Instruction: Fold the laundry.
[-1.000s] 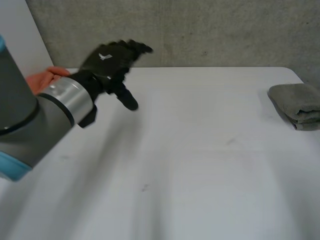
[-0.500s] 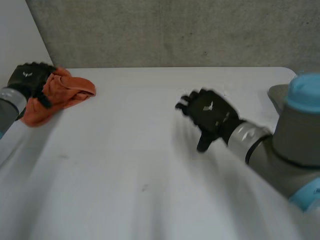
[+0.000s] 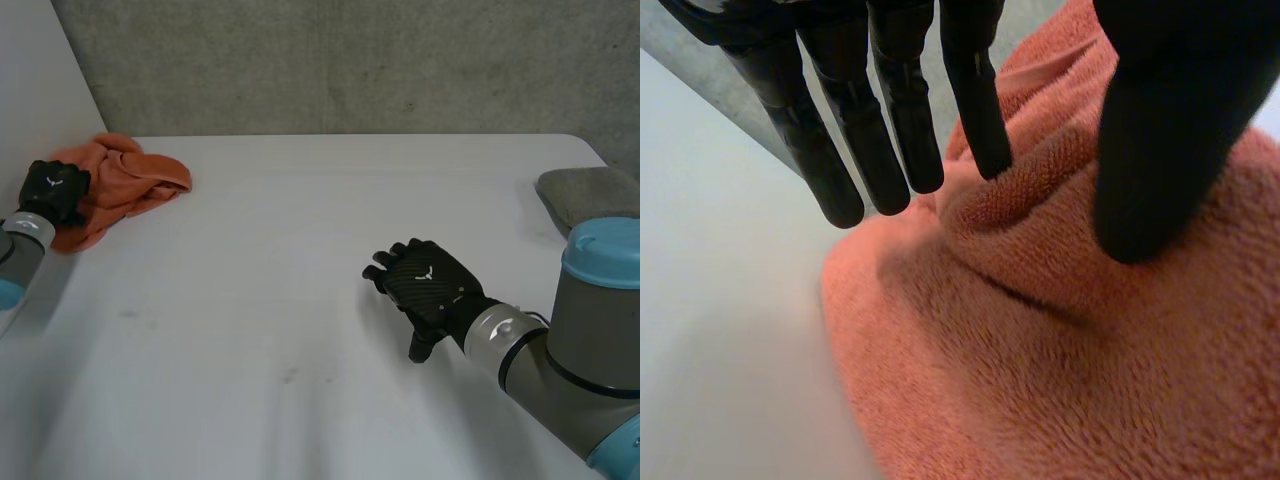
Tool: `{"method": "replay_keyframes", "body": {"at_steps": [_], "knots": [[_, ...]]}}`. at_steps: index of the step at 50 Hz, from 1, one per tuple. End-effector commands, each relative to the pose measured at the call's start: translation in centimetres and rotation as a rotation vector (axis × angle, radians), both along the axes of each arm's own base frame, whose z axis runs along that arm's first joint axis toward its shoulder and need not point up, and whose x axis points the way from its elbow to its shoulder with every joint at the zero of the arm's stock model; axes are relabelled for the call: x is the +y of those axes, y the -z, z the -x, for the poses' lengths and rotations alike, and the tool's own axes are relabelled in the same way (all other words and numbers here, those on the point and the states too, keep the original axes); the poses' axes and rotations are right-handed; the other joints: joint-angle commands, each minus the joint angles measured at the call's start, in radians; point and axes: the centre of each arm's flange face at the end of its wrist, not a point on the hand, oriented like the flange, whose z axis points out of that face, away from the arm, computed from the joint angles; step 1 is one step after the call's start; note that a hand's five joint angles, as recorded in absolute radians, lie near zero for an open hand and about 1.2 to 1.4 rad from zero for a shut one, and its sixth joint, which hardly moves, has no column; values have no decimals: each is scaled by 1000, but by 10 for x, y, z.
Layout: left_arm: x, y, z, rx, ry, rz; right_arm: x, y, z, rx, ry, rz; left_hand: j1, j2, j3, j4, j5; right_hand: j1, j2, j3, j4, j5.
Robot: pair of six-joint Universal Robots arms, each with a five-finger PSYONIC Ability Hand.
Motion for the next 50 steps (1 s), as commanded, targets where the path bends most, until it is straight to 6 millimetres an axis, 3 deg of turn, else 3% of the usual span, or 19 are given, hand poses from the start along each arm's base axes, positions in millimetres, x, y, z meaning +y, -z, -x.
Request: {"method": "replay_keyframes", "body": {"at_steps": [1, 7, 11, 15, 17, 20, 23, 24, 26, 27, 29, 31, 36, 50], "knots": [[-3, 10, -3, 0, -2, -4, -1, 6, 7, 9, 20, -18, 630, 652, 654, 659, 666, -29, -44, -39, -61, -58], [0, 4, 3, -9, 7, 11, -6, 3, 14, 6, 44, -13, 681, 703, 704, 710, 717, -29, -44, -39, -61, -58], [17, -33, 17, -23, 42, 70, -6, 1, 15, 3, 50, -6, 681, 703, 704, 710, 717, -29, -44, -39, -61, -58], [59, -85, 72, -13, 172, 161, -9, -2, 18, -1, 65, 4, 681, 703, 704, 710, 717, -29, -44, -39, -61, -58], [98, -111, 109, 39, 280, 155, -9, -3, 18, -3, 64, 4, 681, 703, 704, 710, 717, -29, -44, -39, -61, -58], [122, -129, 128, 107, 340, 154, -8, -4, 20, -4, 65, 6, 681, 703, 704, 710, 717, -29, -44, -39, -61, -58], [121, -138, 126, 151, 337, 162, -10, -3, 22, -3, 73, -1, 681, 703, 704, 710, 717, -29, -44, -39, -61, -58], [112, -134, 121, 157, 321, 161, -11, -2, 24, -2, 78, -4, 210, 233, 234, 240, 247, -29, -44, -39, -61, -58], [101, -119, 112, 155, 293, 131, -13, -1, 27, 0, 90, -8, -481, -458, -457, -451, -444, -29, -44, -39, -61, -58], [93, -113, 104, 151, 270, 121, -14, -1, 28, -2, 92, -7, -541, -519, -517, -512, -504, -29, -44, -39, -61, -58], [74, -92, 77, 131, 206, 76, -14, 0, 28, 0, 94, -10, -534, -512, -510, -505, -498, -29, -44, -39, -61, -58], [63, -84, 66, 102, 181, 63, -14, 0, 29, -1, 95, -10, -537, -515, -514, -508, -501, -29, -44, -39, -61, -58], [38, -42, 41, -35, 127, 20, -15, -1, 29, -1, 96, -7, -534, -512, -511, -505, -498, -29, -44, -39, -61, -58], [-2, 9, 18, -83, 96, 57, -18, 2, 28, -4, 98, 1, -335, -313, -311, -306, -298, -29, -44, -39, -61, -58]]}}
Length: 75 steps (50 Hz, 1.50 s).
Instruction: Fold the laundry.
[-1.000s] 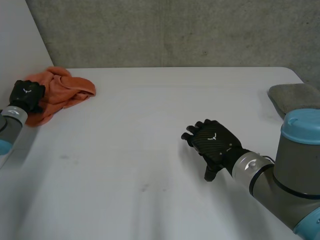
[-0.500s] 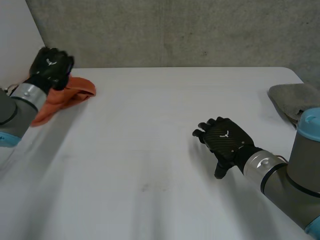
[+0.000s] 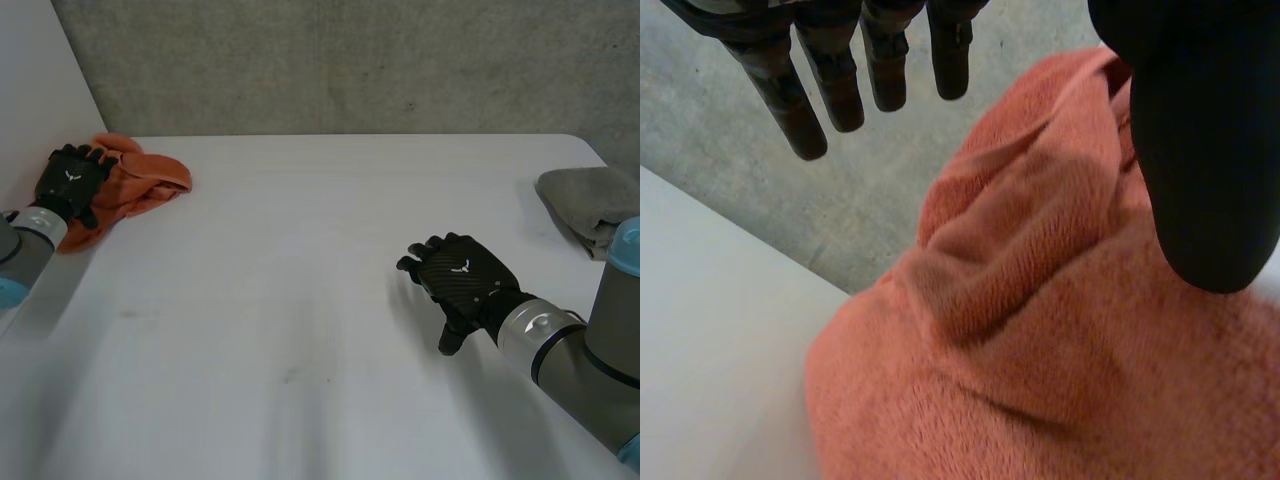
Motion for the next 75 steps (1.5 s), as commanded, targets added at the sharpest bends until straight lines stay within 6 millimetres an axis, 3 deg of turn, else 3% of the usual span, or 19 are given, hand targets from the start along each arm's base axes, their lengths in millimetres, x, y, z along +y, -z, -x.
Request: {"method": "replay_keyframes", "body": {"at_steps": [1, 8, 14, 17, 22, 26, 27, 32, 37, 40, 41, 44, 45, 46, 48, 55, 60, 65, 75], "knots": [[-15, 22, -8, -2, -5, 20, -1, 2, 0, 1, 0, -1, 183, 173, 177, 181, 174, -29, -44, -39, -61, -58], [-23, 32, -10, -10, -7, 42, -6, 1, 2, -1, 14, 6, 483, 473, 476, 480, 473, -29, -44, -39, -61, -58], [-26, 35, -13, -18, -15, 52, -7, 2, 2, 0, 16, 3, 1166, 1156, 1159, 1163, 1156, -29, -44, -39, -61, -58], [-23, 33, -14, -45, -30, 65, -7, 2, 2, 0, 16, 3, 1179, 1169, 1172, 1176, 1169, -29, -44, -39, -61, -58], [-8, -10, 2, -65, -8, 142, -7, 1, 2, -1, 16, 5, 1179, 1169, 1172, 1176, 1169, -29, -44, -39, -61, -58], [21, -58, 42, -58, 58, 234, -6, 1, 2, -1, 17, 4, 1179, 1169, 1172, 1176, 1169, -29, -44, -39, -61, -58], [37, -74, 60, -40, 97, 244, -6, 2, 3, -1, 19, 3, 1179, 1169, 1172, 1176, 1169, -29, -44, -39, -61, -58], [98, -102, 116, 105, 235, 147, -6, 2, 4, 1, 25, -2, 1179, 1169, 1172, 1176, 1169, -29, -44, -39, -61, -58], [193, -135, 172, 354, 429, -83, -14, 0, 12, -8, 66, -1, 1179, 1169, 1172, 1176, 1169, -29, -44, -39, -61, -58], [237, -139, 190, 460, 507, -225, -21, -2, 19, -10, 105, 4, 1179, 1169, 1172, 1176, 1169, -29, -44, -39, -61, -58], [264, -136, 201, 514, 556, -321, -22, -2, 20, -10, 115, 5, 1179, 1169, 1172, 1176, 1169, -29, -44, -39, -61, -58], [298, -123, 217, 562, 614, -456, -27, -4, 24, -14, 152, 7, 1127, 1117, 1120, 1124, 1117, -29, -44, -39, -61, -58], [319, -117, 227, 577, 649, -520, -27, -4, 25, -15, 160, 7, 495, 485, 489, 493, 486, -29, -44, -39, -61, -58], [327, -115, 230, 581, 658, -544, -28, -5, 26, -17, 167, 7, 222, 212, 215, 219, 212, -29, -44, -39, -61, -58], [339, -112, 236, 575, 683, -572, -30, -6, 26, -17, 176, 13, 20, 10, 13, 17, 10, -29, -44, -39, -61, -58], [327, -113, 229, 591, 609, -544, -34, -7, 29, -20, 189, 15, 5, -5, -2, 2, -5, -29, -44, -39, -61, -58], [294, -127, 199, 636, 413, -431, -34, -10, 28, -22, 183, 18, 25, 15, 18, 23, 16, -29, -44, -39, -61, -58], [283, -133, 178, 637, 290, -374, -31, -19, 26, -22, 166, 36, 40, 30, 33, 37, 30, -29, -44, -39, -61, -58], [285, -108, 160, 403, 154, -374, -7, -44, 12, 6, -27, -30, 54, 44, 48, 52, 45, -29, -44, -39, -61, -58]]}}
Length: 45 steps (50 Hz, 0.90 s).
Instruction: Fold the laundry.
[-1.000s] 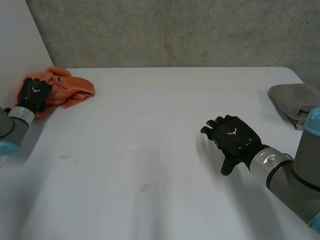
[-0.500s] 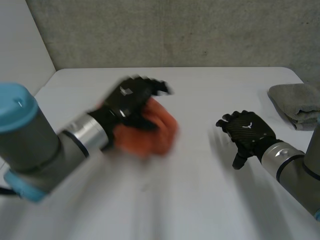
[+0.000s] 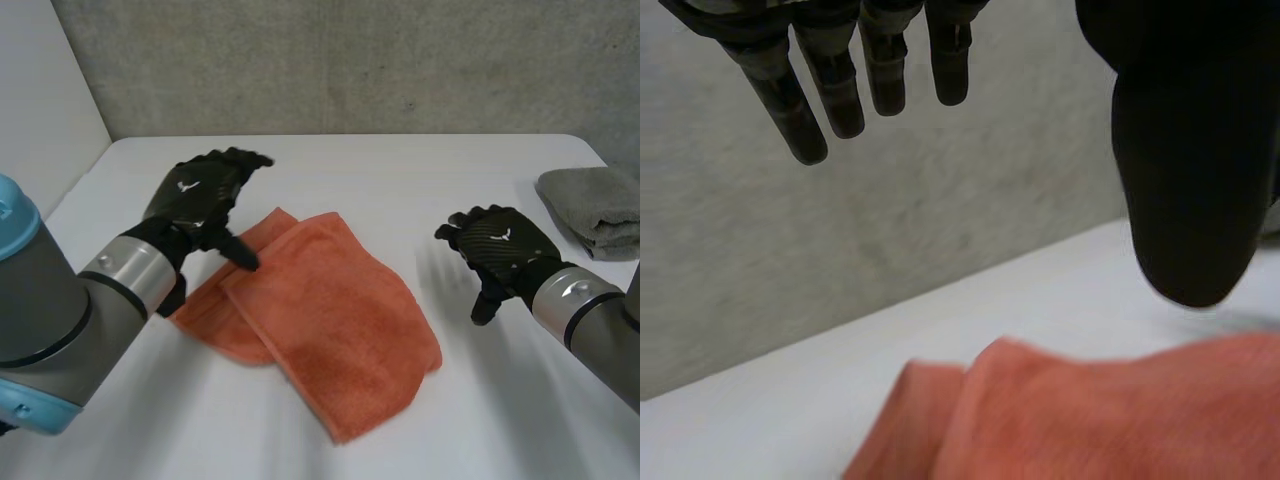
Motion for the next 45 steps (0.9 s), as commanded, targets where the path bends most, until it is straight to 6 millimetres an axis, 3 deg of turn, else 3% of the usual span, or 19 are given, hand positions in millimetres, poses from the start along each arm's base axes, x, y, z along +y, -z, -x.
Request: {"method": "replay_keyframes", "body": {"at_steps": [1, 6, 10, 22, 27, 35, 44, 45], "knots": [[-2, 25, -14, -228, -59, 4, 21, -18, -10, 31, -151, -66, 40, 35, 31, 38, 46, -29, -44, -39, -61, -58], [-23, 53, -24, -324, -86, -44, 42, -15, -24, 42, -223, -112, 81, 76, 72, 79, 87, -29, -44, -39, -61, -58], [-35, 71, -34, -362, -112, -89, 80, -12, -59, 42, -357, -99, 126, 121, 116, 124, 131, -29, -44, -39, -61, -58], [-21, 84, -37, -395, -91, -167, 111, 32, -96, 97, -487, -130, 158, 153, 148, 156, 163, -29, -44, -39, -61, -58], [-14, 90, -36, -405, -76, -191, 116, 44, -106, 125, -532, -113, 175, 170, 166, 173, 181, -29, -44, -39, -61, -58], [-12, 100, -32, -417, -56, -211, 113, 54, -108, 169, -543, -72, 290, 285, 280, 288, 295, 166, 150, 156, 134, 137], [-7, 104, -25, -459, -18, -189, 104, 63, -106, 195, -488, -53, 378, 373, 368, 376, 383, 638, 623, 628, 606, 610], [-6, 104, -24, -465, -11, -187, 103, 64, -106, 195, -487, -55, 381, 376, 371, 379, 386, 857, 841, 847, 825, 828]]}}
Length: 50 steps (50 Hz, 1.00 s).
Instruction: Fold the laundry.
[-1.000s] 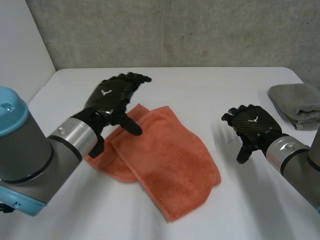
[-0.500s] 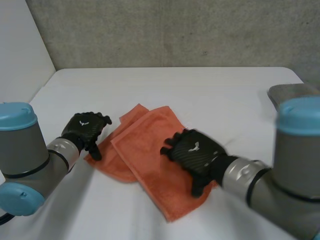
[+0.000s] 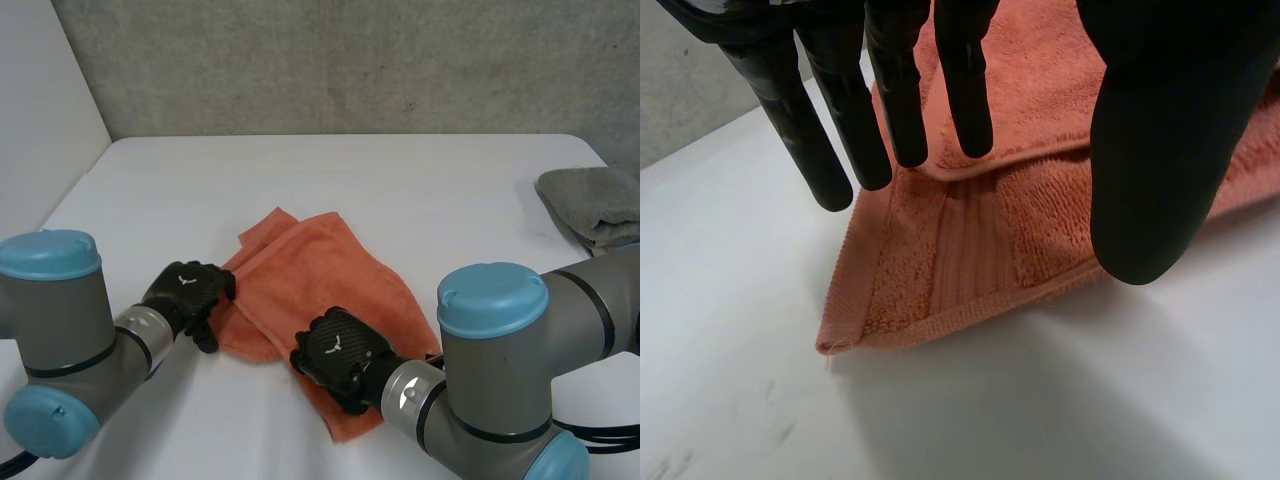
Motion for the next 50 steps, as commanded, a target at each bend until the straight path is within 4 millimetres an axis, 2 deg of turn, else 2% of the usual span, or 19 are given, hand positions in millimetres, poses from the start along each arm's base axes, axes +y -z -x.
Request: {"method": "replay_keyframes", "body": {"at_steps": [1, 2, 4, 7, 10, 11, 15, 24, 28, 32, 33, 34, 40, 43, 44, 45, 47, 50], "knots": [[5, 2, 5, -31, 38, 13, -5, 5, 1, 6, 26, 9, 90, 94, 93, 89, 90, 564, 483, 476, 479, 506], [6, 2, 6, -32, 43, 13, -6, 4, 1, 0, 29, 14, 90, 94, 93, 89, 90, 724, 643, 637, 639, 666], [9, 2, 9, -35, 54, 11, -7, 3, 0, -4, 28, 21, 90, 94, 93, 89, 90, 848, 767, 760, 762, 790], [12, 2, 12, -36, 66, 12, -13, 1, -2, -27, 48, 39, 82, 85, 84, 80, 82, 848, 767, 761, 763, 790], [12, 1, 13, -35, 69, 20, -29, -3, 1, -36, 123, 84, 70, 73, 73, 68, 70, 848, 767, 761, 763, 790], [13, 1, 14, -35, 71, 20, -42, -5, 8, -30, 190, 106, 73, 76, 75, 71, 73, 848, 767, 761, 763, 790], [11, 6, 15, -40, 70, 12, -63, -8, 22, -12, 321, 135, 76, 79, 78, 74, 76, 848, 767, 761, 763, 790], [7, 10, 18, -42, 75, 7, -93, -8, 42, -5, 437, 149, 111, 114, 114, 109, 111, 848, 767, 761, 763, 790], [7, 11, 22, -40, 87, 13, -98, -9, 45, -15, 459, 148, 240, 243, 242, 238, 240, 848, 767, 761, 763, 790], [4, 11, 25, -38, 90, 19, -110, -11, 53, -27, 496, 154, 600, 604, 603, 599, 600, 848, 767, 761, 763, 790], [3, 12, 25, -39, 89, 19, -111, -11, 54, -28, 501, 155, 813, 817, 816, 812, 813, 848, 767, 761, 763, 790], [2, 12, 26, -40, 88, 21, -113, -11, 55, -29, 506, 155, 867, 871, 870, 866, 867, 848, 767, 761, 763, 790], [-2, -4, 27, -47, 79, 84, -125, -18, 63, -37, 541, 170, 868, 871, 871, 867, 868, 848, 767, 761, 763, 790], [-1, -34, 24, -25, 56, 167, -128, -24, 62, -48, 542, 183, 868, 871, 871, 867, 868, 848, 767, 761, 763, 790], [-1, -40, 23, -18, 51, 184, -128, -26, 62, -50, 540, 186, 868, 871, 871, 867, 868, 712, 632, 625, 627, 655], [1, -54, 22, 0, 49, 219, -127, -30, 62, -49, 540, 186, 868, 871, 871, 867, 868, 432, 351, 345, 347, 374], [4, -64, 21, 11, 48, 243, -122, -45, 61, -52, 532, 172, 868, 871, 871, 867, 868, 21, -60, -67, -65, -37], [11, -76, 19, 25, 49, 272, -119, -68, 60, -75, 535, 141, 868, 871, 871, 867, 868, -105, -185, -192, -190, -163]]}}
